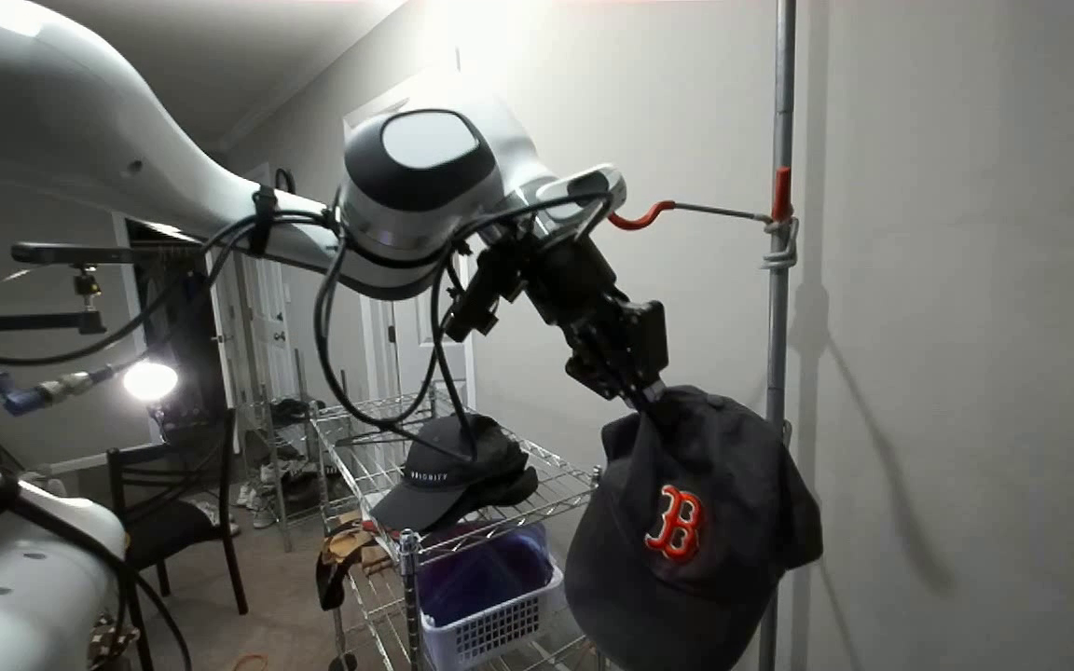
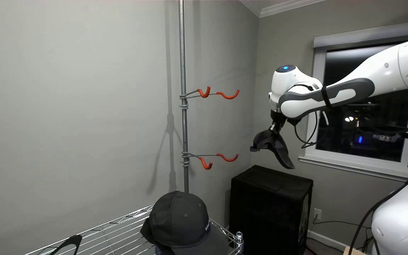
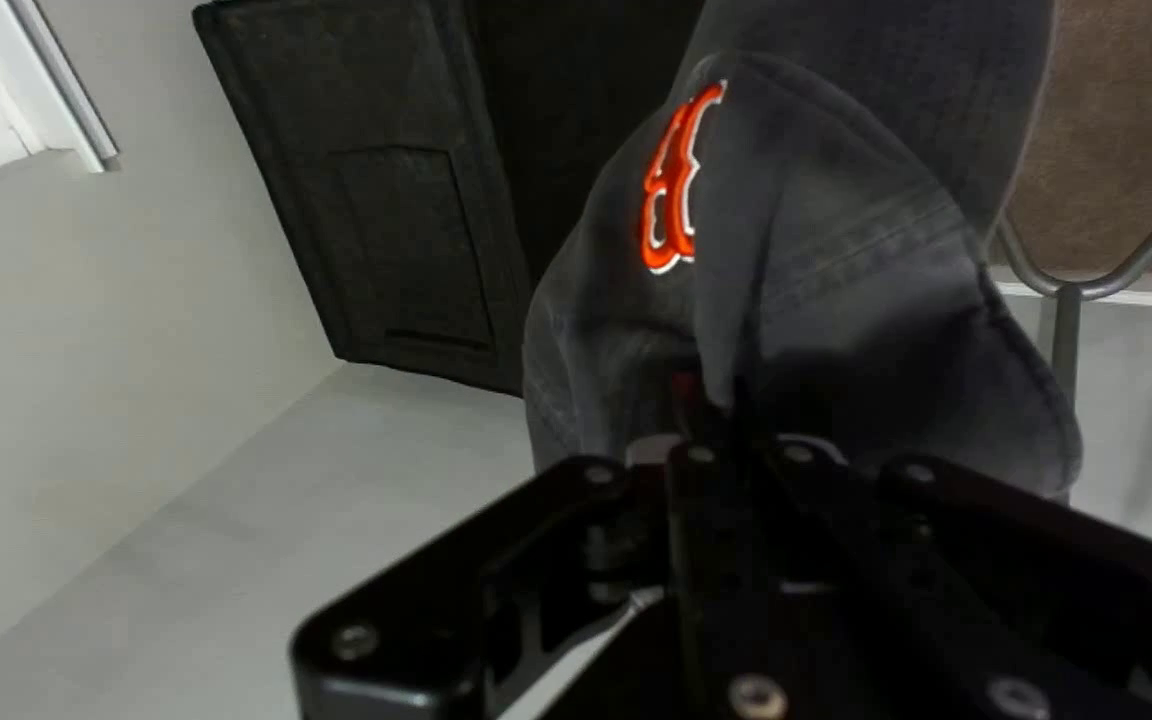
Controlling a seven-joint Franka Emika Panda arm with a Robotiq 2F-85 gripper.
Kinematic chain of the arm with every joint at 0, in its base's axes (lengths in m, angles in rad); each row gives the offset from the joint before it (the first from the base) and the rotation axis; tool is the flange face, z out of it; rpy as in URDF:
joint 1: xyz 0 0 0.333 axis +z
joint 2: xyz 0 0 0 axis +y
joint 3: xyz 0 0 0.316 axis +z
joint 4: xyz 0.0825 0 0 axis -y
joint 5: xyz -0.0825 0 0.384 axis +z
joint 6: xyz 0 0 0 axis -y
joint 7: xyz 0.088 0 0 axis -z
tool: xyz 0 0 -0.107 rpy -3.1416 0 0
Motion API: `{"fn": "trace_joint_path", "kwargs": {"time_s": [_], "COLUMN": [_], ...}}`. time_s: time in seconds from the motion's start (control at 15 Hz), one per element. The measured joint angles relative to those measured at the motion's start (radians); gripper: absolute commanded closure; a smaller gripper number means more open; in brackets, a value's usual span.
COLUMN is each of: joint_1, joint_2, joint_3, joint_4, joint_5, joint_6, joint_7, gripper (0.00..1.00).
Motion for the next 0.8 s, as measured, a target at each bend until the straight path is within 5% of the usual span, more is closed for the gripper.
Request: {"fn": "trace_joint_path", "kwargs": {"time_s": [0.8], "joint_1": [-0.008], "joint_2": [0.179], "joint_3": [0.004], "joint_4": [0.144], "joint_5": [0.000], "joint_6": [0.129], "joint_7": [0.018], "gripper": [0.97]}}
